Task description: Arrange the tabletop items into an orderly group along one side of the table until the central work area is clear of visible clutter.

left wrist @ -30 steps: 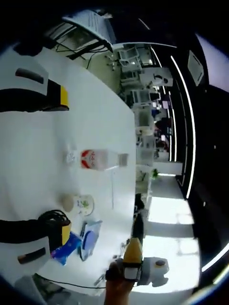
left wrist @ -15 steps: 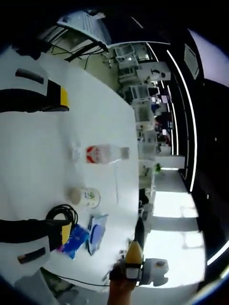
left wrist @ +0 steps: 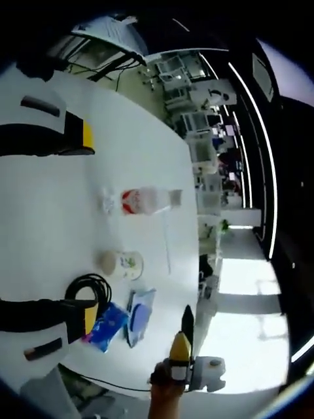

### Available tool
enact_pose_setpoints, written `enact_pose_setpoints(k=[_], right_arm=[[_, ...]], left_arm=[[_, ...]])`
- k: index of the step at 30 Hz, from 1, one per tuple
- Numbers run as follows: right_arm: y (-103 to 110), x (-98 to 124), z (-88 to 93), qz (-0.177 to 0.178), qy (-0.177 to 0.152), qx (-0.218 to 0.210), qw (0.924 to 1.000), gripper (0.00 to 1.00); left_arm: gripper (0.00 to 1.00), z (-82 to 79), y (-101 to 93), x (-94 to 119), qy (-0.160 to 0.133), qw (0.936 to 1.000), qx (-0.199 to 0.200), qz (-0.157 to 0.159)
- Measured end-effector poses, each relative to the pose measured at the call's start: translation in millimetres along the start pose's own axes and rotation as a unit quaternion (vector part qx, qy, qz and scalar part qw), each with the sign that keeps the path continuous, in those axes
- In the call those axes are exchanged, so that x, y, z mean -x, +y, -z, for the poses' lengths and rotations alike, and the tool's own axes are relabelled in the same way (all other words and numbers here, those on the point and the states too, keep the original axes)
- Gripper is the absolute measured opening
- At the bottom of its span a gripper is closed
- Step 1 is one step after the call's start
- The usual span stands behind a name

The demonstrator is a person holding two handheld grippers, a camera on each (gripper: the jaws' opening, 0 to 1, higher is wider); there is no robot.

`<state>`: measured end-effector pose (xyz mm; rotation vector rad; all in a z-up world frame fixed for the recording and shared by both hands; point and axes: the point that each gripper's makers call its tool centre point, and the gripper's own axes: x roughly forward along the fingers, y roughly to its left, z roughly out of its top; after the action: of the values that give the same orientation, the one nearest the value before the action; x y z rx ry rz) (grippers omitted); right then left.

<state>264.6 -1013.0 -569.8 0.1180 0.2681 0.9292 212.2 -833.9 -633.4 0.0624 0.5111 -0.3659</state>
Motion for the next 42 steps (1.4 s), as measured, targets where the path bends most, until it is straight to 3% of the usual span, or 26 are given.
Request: enact_pose_setpoints(k=[5,9,13,20,29,32,35,42], right_arm=[[-20.0,5.5,5.6,0.015,-0.006,-0.029,0.9994,0.69],[-27.5,3.7,9.9,0.013,0.002,-0.032,0.9994,0.69],[-31.0,-5.6,14.0,0.0,0.01,-0.039,0.9992,0.68],[-42.4,-22.9,29.5,-0.015,0.03,-0.056,0.9979,0.61],[-59.4,-31.1,39.8,-0.022,0.03,-0.085,0.9957,0.6],[-65.4,-36.5,43.4,-0.021,0.028,-0.098,0.9946,0.59],[-69.0,-40.0,50.7,-0.019,0.036,-0.108,0.9933,0.57],[-73.9,-41.4,56.6,-0.017,0.039,-0.121,0.9918,0.55]], left_arm=[[0.87,6.2,-8.6,-6.8,0.014,0.9998,-0.005,0.009],[0.85,1.4,-8.9,-12.5,0.016,0.9998,-0.007,0.008],[0.83,-0.3,-10.1,-20.3,0.024,0.9995,-0.019,0.008],[0.78,-1.1,-28.3,-34.4,0.034,0.9992,-0.013,0.018],[0.76,3.4,-44.6,-60.6,0.061,0.9972,-0.028,0.034],[0.68,0.0,-48.7,-69.3,0.062,0.9971,-0.022,0.038],[0.72,-1.5,-54.1,-80.1,0.066,0.9967,-0.021,0.043],[0.69,-5.0,-64.9,-98.8,0.076,0.9948,-0.035,0.058]])
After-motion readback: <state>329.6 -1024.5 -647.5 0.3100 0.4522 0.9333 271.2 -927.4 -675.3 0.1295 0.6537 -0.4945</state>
